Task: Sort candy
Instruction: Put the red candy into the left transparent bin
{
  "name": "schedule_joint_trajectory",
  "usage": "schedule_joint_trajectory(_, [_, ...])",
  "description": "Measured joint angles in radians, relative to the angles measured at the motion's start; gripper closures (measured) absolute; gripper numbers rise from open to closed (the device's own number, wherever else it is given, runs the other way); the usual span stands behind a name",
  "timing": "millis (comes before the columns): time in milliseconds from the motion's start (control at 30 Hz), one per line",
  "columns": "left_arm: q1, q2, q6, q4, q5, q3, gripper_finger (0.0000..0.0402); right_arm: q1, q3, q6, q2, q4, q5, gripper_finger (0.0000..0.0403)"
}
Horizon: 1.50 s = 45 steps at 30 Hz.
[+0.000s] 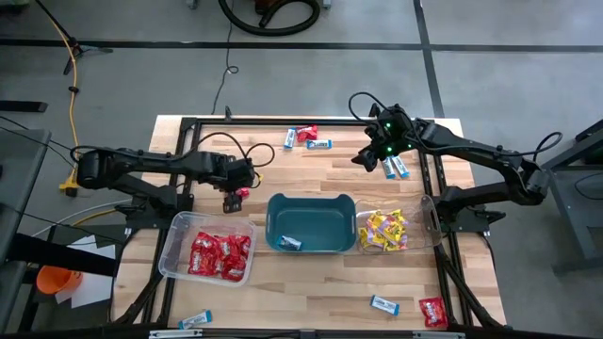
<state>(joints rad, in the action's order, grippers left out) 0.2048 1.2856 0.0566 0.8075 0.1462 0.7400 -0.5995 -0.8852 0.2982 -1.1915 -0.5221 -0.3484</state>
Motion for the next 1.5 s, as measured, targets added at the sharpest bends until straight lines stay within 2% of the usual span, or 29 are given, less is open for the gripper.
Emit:
schedule_joint_trajectory(367, [0.038,0.153,0.050,-0.060,0.028,-0.009,0.0118,0.000,0.000,-0.038,0.000,-0.002,0.001,0.0160])
schedule_joint_trajectory(633, [0.036,0.279,0.026,-0.080,0.041,-0.003,0.0123,0.000,0.000,-0.038,0.000,-0.005,0.001,0.0160])
schedule_joint_trajectory(733, [0.026,0.288,0.022,-0.079,0.025,-0.002,0.0160,0.000,0.000,-0.038,0.000,-0.006,0.001,0.0160])
schedule_joint_trajectory(800, [0.022,0.281,0.003,-0.085,0.023,0.005,0.0211,0.000,0.000,-0.038,0.000,-0.006,0.001,0.0160])
schedule_joint_trajectory(933, [0.046,0.230,-0.001,-0.088,0.021,0.046,0.0357,0.000,0.000,-0.055,0.000,-0.006,0.007,0.0160])
schedule_joint_trajectory(967, [0.060,0.214,0.003,-0.081,0.016,0.060,0.0377,0.000,0.000,-0.057,0.000,-0.005,0.008,0.0160])
schedule_joint_trajectory(1133, [0.147,0.062,0.008,-0.049,0.020,0.153,0.0387,0.000,0.000,-0.057,0.000,0.014,0.009,0.0160])
schedule_joint_trajectory(1300, [0.177,-0.100,0.024,-0.018,-0.074,0.264,0.0401,0.000,0.000,-0.056,0.000,0.040,0.010,0.0160])
schedule_joint_trajectory(1400, [0.159,-0.162,0.023,0.029,-0.167,0.344,0.0401,0.000,0.000,-0.056,0.000,0.048,0.010,0.0160])
schedule_joint_trajectory(1500, [0.131,-0.204,-0.018,0.048,-0.342,0.416,0.0401,0.000,0.000,-0.056,0.000,0.060,0.010,0.0160])
